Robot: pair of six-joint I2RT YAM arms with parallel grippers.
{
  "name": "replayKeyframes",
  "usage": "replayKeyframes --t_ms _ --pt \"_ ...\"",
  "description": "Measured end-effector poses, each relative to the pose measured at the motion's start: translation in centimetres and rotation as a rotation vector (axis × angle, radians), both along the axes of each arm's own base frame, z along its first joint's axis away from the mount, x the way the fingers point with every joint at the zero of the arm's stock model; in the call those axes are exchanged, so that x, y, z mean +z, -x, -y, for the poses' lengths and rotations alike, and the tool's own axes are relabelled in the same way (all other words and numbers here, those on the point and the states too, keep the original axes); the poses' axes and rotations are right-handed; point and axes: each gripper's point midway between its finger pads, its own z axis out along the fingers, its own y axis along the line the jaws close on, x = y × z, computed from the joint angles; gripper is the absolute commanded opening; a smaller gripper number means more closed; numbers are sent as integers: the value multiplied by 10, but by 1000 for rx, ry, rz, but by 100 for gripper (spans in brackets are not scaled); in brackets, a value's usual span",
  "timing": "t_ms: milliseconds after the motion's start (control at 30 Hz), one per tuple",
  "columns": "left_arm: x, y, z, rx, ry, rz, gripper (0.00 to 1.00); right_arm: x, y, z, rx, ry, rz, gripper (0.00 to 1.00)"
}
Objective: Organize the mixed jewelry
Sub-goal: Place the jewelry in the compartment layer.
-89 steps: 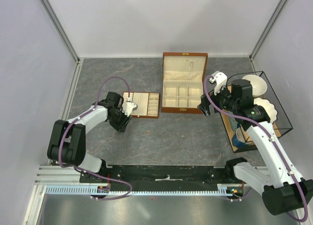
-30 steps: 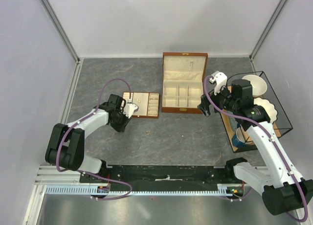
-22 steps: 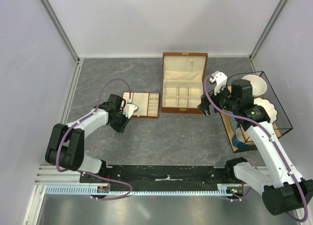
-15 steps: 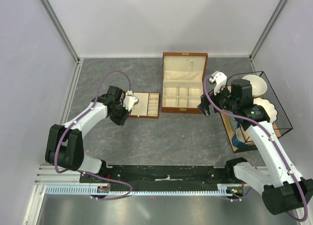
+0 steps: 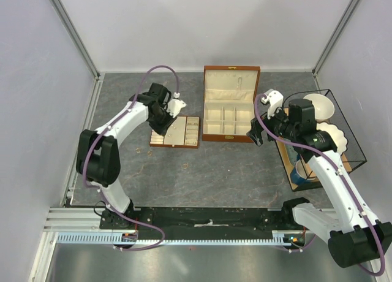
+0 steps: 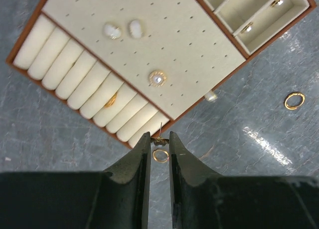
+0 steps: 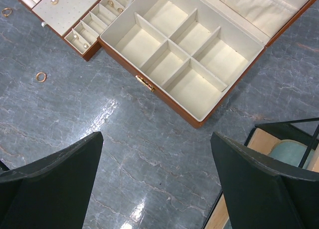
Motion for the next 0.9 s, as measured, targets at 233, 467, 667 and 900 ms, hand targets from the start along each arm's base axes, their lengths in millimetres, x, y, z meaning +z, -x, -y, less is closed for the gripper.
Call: replayKeyframes --t_ms 233,467,667,900 --pt "-13 -6 21 -72 -70 -44 14 0 0 0 0 0 0 98" --pt "-16 -20 34 -110 -125 -57 14 -1 -1 0 0 1 -4 98" --pt "-30 -16 35 -142 -161 -118 15 -2 -1 0 0 2 -7 98" --pt "-25 -12 35 -192 -163 -143 17 -5 -2 -1 0 4 -19 98"
